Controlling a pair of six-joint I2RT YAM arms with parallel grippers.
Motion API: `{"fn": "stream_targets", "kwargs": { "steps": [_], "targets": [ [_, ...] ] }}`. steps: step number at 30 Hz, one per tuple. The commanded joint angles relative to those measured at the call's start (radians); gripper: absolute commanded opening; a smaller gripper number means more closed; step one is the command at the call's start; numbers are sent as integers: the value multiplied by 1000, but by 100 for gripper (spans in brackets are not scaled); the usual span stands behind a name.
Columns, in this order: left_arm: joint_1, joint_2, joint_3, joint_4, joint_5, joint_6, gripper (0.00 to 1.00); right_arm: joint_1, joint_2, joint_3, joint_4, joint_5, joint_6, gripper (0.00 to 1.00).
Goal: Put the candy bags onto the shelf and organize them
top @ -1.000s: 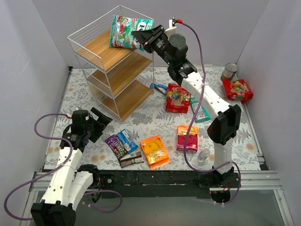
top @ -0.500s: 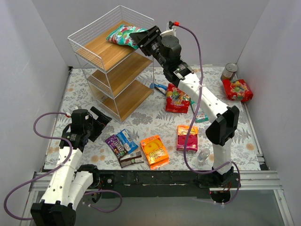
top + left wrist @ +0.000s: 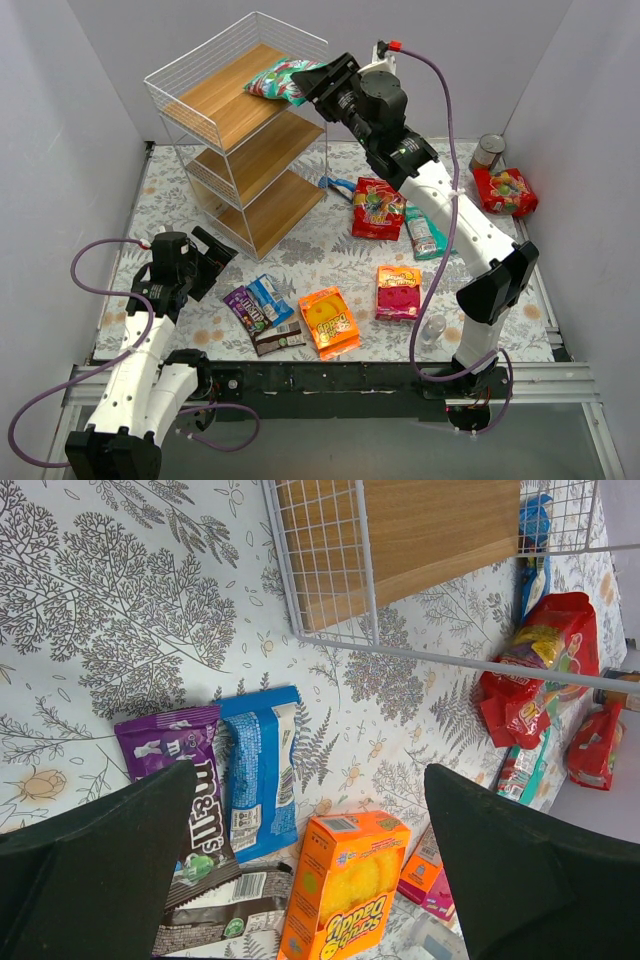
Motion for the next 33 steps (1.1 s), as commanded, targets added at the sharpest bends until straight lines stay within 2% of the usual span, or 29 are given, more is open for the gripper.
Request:
{"fn": "stream_targets", "kwargs": {
  "steps": [1, 2, 5, 6, 8, 12, 17, 24, 26, 28, 29, 31, 32, 33],
  "targets": [
    [-3, -14, 0, -4, 1, -4, 98, 0, -30, -17, -19, -7, -15, 50],
    [-3, -14, 2, -2, 1, -4, 98, 0, -29, -17, -27, -12, -9, 49],
    [-3, -16, 3, -2, -4, -6, 98, 0, -29, -32, -49, -22, -10, 33],
    [-3, -14, 2, -2, -2, -4, 98, -3, -27, -34, -44, -19, -9, 16],
    [-3, -13, 5, -2, 1, -4, 98, -21, 8, 21, -48, -41, -15, 9],
    [-3, -7, 13, -2, -4, -1, 98, -35, 65, 75, -46, -93, -16, 6],
    [-3, -8, 17, -10, -11, 3, 98, -35, 65, -17, 143, -108, 16, 6],
    [-3, -8, 28, -19, -24, 8, 98, -29, 108, 11, 310, -79, -9, 6],
    [-3, -8, 29, -20, -30, 9, 98, -26, 131, 40, 336, -78, -42, 8],
    [-3, -5, 33, -20, -34, 11, 98, -26, 155, 75, 332, -85, -61, 23],
    [-3, -4, 33, -20, -34, 13, 98, -26, 162, 96, 314, -85, -70, 38],
    [-3, 0, 36, -22, -37, 14, 98, -26, 140, 88, 274, -75, -84, 52],
    [-3, 3, 37, -23, -38, 14, 98, -26, 128, 49, 271, -75, -93, 62],
    [-3, 4, 39, -23, -38, 17, 98, -26, 111, 31, 263, -62, -102, 63]
  ]
}}
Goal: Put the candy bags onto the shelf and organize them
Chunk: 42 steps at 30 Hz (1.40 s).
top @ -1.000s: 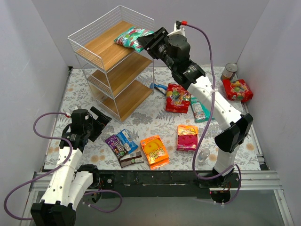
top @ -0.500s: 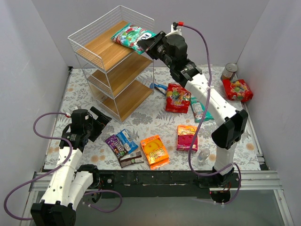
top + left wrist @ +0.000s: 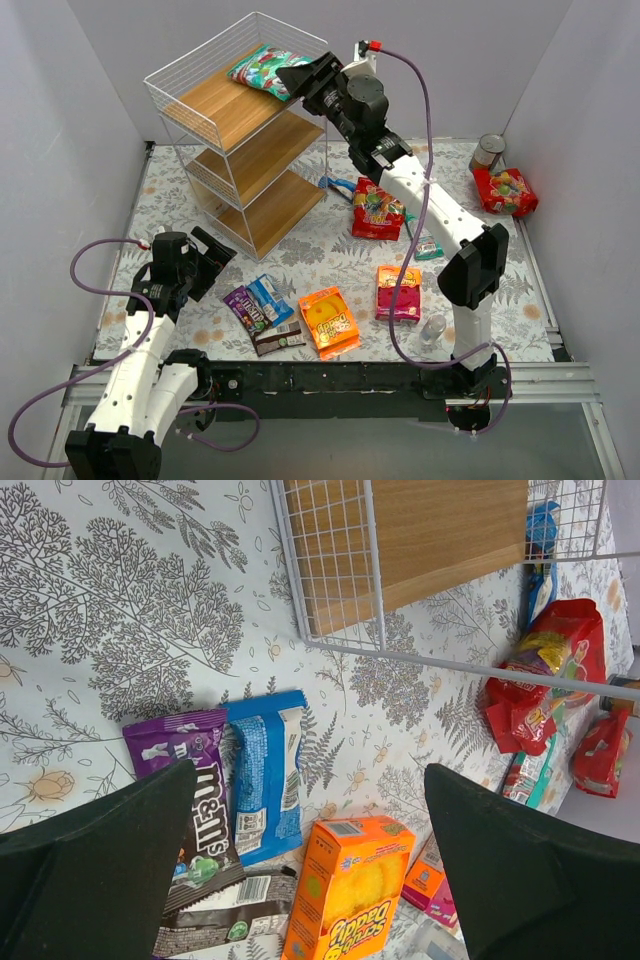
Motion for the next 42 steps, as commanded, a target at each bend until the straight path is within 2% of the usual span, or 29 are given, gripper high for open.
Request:
{"fn": "stream_targets", "kwargs": {
  "steps": [1, 5, 12, 15, 17, 19, 20, 23, 24, 26, 32, 34, 35, 38, 40, 42],
  "targets": [
    [-3, 5, 37, -23, -19, 16, 98, 5, -87, -29, 23, 31, -66, 65],
    [-3, 8, 33, -20, -21, 16, 98, 3, -150, -84, -56, 56, -81, 68],
    [-3, 29, 29, 1, -10, 6, 98, -1, -236, -185, -137, 65, -58, 60],
    [-3, 32, 25, 9, -7, 3, 98, -7, -244, -205, -152, 44, -38, 47],
    [-3, 34, 23, 12, -2, 5, 98, -10, -231, -198, -151, 31, -35, 31],
    [-3, 35, 22, 14, 1, 2, 98, -15, -208, -182, -154, 16, -23, 25],
    [-3, 34, 22, 12, 1, 2, 98, -20, -198, -157, -154, 10, -21, 16],
    [-3, 29, 22, 6, 1, 0, 98, -35, -149, -98, -183, -4, -13, 11],
    [-3, 29, 20, 6, 1, 2, 98, -40, -138, -59, -191, -3, -12, 5],
    [-3, 21, 22, 1, -1, 2, 98, -55, -113, -34, -195, -6, -3, 1],
    [-3, 11, 17, -14, -7, 0, 98, -81, -96, -15, -166, -38, 10, 1],
    [-3, 8, 16, -14, -10, 2, 98, -79, -105, -40, -166, -61, 10, 13],
    [-3, 8, 17, -15, -10, 2, 98, -79, -115, -55, -165, -68, 10, 26],
    [-2, 12, 22, -14, -12, 0, 98, -79, -170, -124, -114, -98, -7, 51],
    [-3, 14, 25, -11, -15, 5, 98, -78, -228, -153, -120, -102, -24, 59],
    [-3, 12, 26, -9, -19, 6, 98, -79, -279, -220, -135, -96, -49, 74]
  ]
}}
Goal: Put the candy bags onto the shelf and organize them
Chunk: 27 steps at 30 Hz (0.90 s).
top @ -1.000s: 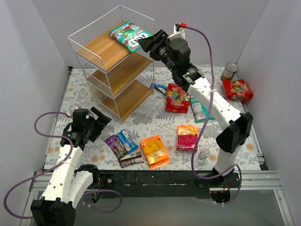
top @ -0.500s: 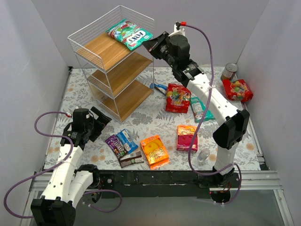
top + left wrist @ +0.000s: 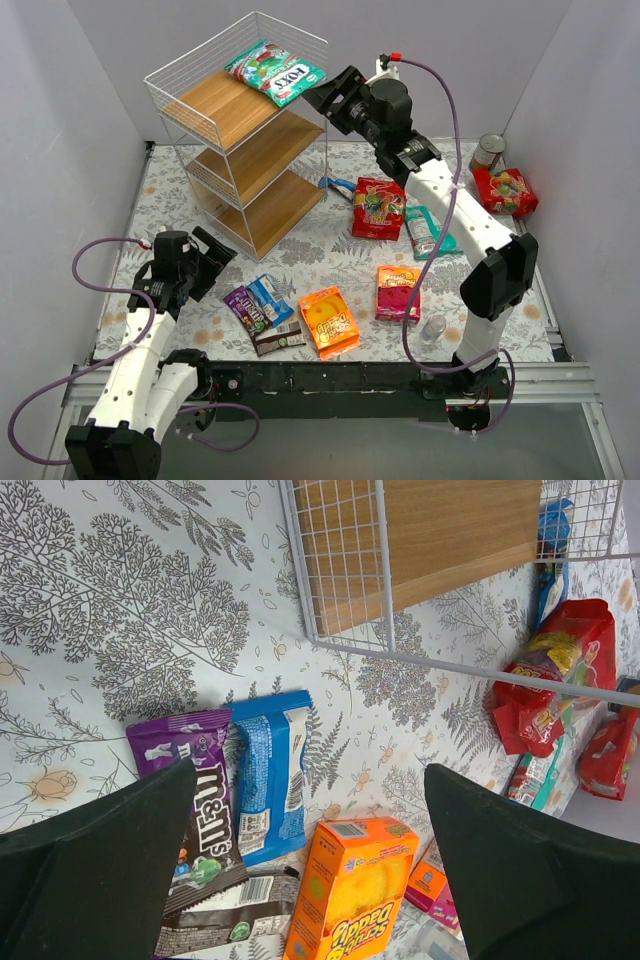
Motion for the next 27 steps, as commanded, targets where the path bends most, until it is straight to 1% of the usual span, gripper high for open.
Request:
{"fn": "stream_targets", "kwargs": {
  "steps": [1, 2, 3, 5, 6, 8, 9, 10, 13, 14, 16, 17, 18, 20, 21, 24, 25, 27],
  "targets": [
    [-3, -13, 26, -6, -20, 11, 98, 5, -198, -97, 35, -17, -55, 80],
    [-1, -14, 26, -1, -18, 13, 98, 4, -227, -160, 32, -17, -62, 91],
    [-3, -16, 26, 2, -20, 14, 98, -10, -258, -201, 29, -32, -72, 91],
    [-3, -26, 29, 13, -84, 18, 98, -30, -342, -266, 23, -67, -79, 92],
    [-3, -31, 31, 10, -101, 18, 98, -57, -368, -328, 9, -114, -85, 92],
    [-1, -43, 25, 26, -123, 30, 98, -85, -431, -379, -69, -150, -130, 93],
    [-3, -45, 28, 39, -124, 36, 98, -111, -471, -419, -105, -141, -145, 93],
    [-3, -37, 31, 39, -121, 33, 98, -127, -493, -448, -180, -129, -167, 93],
    [-3, -10, 37, 62, -34, 45, 98, -199, -582, -577, -253, -75, -220, 93],
    [-3, -2, 36, 68, 27, 45, 98, -219, -600, -605, -311, -54, -234, 93],
    [-3, 9, 20, 86, 55, 44, 98, -294, -646, -665, -375, 6, -260, 93],
    [-3, 23, 17, 86, 64, 31, 98, -321, -658, -683, -438, 34, -280, 92],
    [-3, 29, 13, 91, 74, 30, 98, -375, -683, -700, -460, 46, -296, 92],
    [-3, 35, -4, 98, 90, 25, 98, -432, -701, -741, -526, 69, -311, 91],
    [-3, 38, -7, 108, 107, 24, 98, -485, -721, -757, -534, 62, -319, 91],
    [-3, 43, -15, 123, 129, 13, 98, -576, -747, -815, -569, 54, -285, 91],
    [-3, 44, -18, 126, 130, 10, 98, -581, -749, -830, -584, 61, -262, 91],
    [-3, 50, -23, 134, 138, -4, 98, -646, -758, -893, -583, 22, -209, 90]
  ]
}}
